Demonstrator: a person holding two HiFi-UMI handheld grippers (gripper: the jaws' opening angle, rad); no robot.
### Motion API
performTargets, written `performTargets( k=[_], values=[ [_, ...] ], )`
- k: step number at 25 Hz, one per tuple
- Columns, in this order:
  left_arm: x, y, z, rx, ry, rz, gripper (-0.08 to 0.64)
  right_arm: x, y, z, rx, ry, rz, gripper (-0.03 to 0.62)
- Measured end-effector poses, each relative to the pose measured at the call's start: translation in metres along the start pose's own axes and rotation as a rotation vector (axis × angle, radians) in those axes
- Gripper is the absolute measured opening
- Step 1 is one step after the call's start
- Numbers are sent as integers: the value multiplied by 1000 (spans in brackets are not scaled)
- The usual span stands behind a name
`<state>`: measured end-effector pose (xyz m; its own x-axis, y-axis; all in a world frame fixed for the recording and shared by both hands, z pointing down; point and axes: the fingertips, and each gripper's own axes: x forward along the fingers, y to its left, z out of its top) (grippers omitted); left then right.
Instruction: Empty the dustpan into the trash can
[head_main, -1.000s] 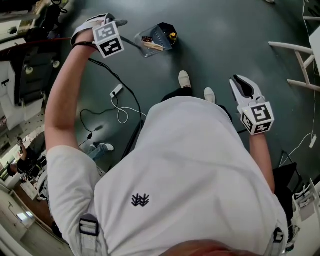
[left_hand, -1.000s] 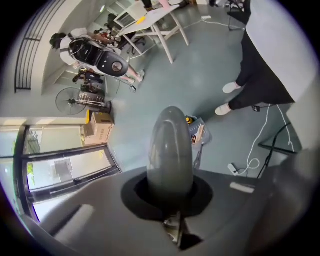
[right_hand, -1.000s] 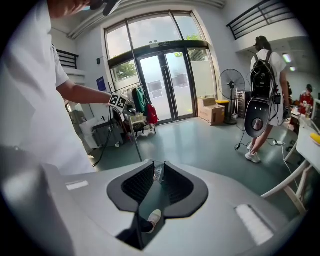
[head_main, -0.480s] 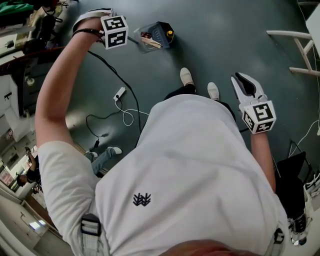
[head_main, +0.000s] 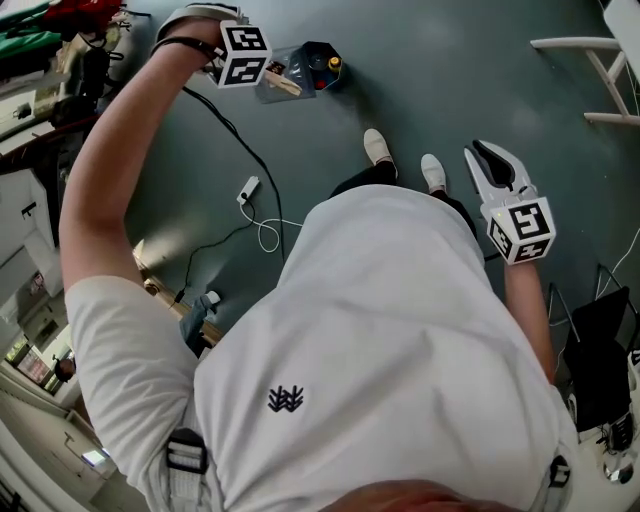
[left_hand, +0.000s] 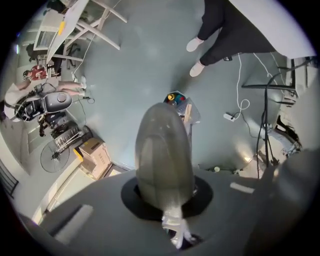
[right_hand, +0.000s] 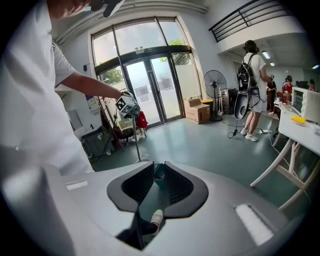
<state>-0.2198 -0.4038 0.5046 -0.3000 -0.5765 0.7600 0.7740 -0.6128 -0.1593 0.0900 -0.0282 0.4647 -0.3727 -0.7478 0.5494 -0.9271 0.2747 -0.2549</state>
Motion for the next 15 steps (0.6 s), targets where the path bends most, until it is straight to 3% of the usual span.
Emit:
performTargets(
  k=[15],
  values=[
    [-29,37,78,278,90,-7,54,-33,-33,-20,58,-33,-35,61]
  ],
)
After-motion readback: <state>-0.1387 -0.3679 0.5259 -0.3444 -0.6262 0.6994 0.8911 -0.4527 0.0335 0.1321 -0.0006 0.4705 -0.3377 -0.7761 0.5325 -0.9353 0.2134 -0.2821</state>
